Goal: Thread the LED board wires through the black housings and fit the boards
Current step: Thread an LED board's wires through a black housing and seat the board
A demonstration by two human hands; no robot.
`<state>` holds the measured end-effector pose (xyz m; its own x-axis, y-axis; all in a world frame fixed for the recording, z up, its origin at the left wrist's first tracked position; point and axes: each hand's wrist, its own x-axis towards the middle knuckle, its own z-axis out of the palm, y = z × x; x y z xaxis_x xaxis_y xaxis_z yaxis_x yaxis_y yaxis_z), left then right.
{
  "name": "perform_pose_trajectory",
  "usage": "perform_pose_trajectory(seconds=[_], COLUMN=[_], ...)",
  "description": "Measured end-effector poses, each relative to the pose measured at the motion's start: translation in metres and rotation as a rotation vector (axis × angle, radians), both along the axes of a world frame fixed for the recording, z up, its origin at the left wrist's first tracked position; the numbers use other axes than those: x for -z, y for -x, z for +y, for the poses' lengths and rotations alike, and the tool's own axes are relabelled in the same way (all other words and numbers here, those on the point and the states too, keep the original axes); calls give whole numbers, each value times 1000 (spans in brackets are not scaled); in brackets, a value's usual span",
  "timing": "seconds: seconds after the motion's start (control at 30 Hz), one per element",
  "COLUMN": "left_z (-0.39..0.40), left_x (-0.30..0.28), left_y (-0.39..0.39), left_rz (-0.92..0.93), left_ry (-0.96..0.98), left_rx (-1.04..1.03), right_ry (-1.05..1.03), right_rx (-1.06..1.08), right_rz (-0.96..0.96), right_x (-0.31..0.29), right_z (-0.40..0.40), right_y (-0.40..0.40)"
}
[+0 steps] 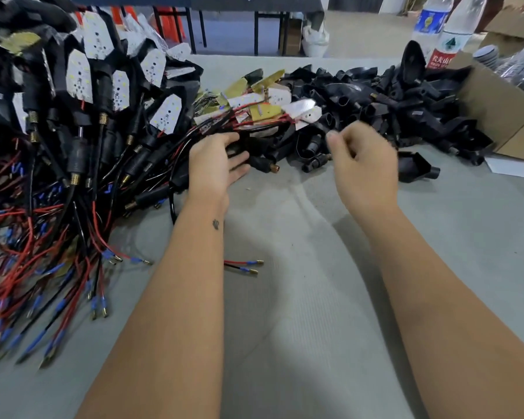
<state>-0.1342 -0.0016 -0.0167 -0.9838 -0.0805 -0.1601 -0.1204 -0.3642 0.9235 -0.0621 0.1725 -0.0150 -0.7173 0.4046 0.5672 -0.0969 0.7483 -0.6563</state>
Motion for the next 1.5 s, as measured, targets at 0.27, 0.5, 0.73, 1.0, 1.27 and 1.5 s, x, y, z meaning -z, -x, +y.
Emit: perform_pose_trajectory(seconds=[0.27,0.5,0.73,1.0,1.27,1.5], left_z=[6,3,2,0,29,48], left_x=[0,-3,1,-4,-10,-2], left_y=[-1,-16,-14,-18,-43,-52], left_rz=[6,594,493,583,937,811], left_ry=[103,686,1342,1278,1028,934], left_rx=[-19,-369,-330,-291,4,146], right_ry=[-412,-364,-260,-270,1144,1053], right_rx=[-40,124,-146,-186,-492,-656], right_rz=[-418,-220,-166,-193,-6,-110], right_x=[8,-5,-1,5,-15,-9], right_z=[-28,-29,-44,-46,-35,-7], right_y=[1,0,2,1,2,-5])
